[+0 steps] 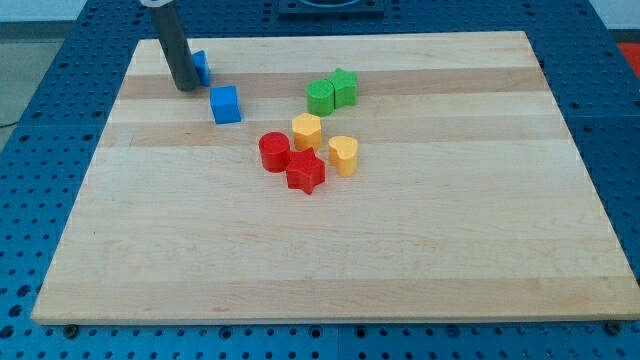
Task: Move the blue cube close to the red circle
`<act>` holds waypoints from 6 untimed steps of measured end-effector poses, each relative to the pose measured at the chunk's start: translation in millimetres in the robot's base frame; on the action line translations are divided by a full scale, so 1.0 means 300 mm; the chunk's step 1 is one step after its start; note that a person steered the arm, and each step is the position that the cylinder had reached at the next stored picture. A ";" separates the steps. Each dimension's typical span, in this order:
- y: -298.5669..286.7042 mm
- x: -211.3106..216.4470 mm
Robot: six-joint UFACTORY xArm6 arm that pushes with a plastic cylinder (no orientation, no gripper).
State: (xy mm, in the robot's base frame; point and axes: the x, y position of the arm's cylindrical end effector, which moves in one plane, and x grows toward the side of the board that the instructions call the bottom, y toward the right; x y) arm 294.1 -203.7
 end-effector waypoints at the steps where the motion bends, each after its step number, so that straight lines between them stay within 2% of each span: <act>1: 0.017 0.037; 6: 0.248 0.176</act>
